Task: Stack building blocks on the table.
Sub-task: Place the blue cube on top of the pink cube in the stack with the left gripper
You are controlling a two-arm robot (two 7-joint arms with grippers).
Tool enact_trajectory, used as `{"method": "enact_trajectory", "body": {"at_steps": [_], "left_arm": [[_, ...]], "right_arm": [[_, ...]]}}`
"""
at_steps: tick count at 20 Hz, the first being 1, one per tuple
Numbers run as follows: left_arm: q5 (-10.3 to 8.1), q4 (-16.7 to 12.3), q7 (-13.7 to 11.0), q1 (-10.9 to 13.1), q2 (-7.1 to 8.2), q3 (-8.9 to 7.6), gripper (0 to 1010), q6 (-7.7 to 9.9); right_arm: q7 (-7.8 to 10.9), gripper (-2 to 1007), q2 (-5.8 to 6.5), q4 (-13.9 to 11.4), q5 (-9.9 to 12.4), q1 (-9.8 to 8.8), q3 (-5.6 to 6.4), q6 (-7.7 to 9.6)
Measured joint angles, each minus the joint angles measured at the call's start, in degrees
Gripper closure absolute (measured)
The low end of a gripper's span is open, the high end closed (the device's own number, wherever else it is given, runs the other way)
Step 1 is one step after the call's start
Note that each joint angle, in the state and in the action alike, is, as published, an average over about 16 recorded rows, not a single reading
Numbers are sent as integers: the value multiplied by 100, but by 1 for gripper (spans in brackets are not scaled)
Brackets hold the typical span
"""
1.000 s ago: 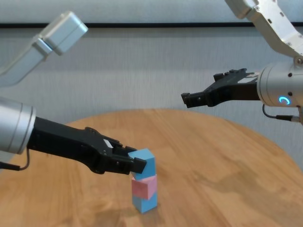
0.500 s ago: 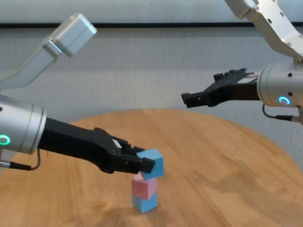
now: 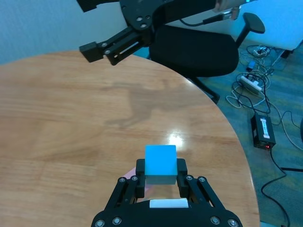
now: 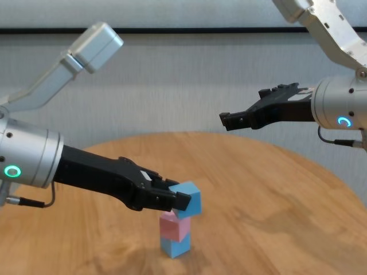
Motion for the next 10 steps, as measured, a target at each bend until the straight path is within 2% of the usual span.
{"method": "enact_trajectory", "body": {"at_steps": [10], "left_arm": [[-62,99,123,-85,58,88,619,-22]], "right_arm": [[0,1,0,0,0,0,0,0]]}}
